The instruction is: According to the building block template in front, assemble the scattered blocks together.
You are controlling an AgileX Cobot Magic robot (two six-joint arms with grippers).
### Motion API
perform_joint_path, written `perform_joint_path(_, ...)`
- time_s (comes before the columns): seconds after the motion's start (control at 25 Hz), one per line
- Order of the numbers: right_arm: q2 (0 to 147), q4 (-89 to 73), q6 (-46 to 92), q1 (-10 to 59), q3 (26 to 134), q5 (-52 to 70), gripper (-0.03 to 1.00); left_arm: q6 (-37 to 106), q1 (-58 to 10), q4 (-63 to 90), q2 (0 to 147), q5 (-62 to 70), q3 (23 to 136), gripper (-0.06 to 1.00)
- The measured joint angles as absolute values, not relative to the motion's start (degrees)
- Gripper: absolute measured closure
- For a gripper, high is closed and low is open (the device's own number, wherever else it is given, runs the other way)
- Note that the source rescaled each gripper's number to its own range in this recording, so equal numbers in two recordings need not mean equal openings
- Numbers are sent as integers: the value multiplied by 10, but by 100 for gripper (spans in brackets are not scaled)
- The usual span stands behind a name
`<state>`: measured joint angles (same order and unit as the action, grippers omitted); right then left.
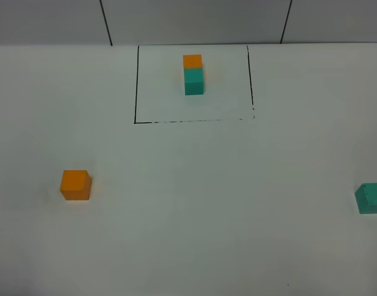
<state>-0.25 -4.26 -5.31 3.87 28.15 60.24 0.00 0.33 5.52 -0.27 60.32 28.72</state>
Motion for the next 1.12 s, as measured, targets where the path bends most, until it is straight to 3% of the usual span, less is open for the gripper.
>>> perform_joint_path(0.48,-2,-43,-53,39,282,602,30,0,3,55,34,593,311,11)
perform_joint_path(0.68,-2,-43,-53,39,282,602,30,-19,3,50,208,593,385,4)
perform_joint_path(1.12,-2,-43,-53,39,282,602,30,-72,-21,39,686,614,546,4)
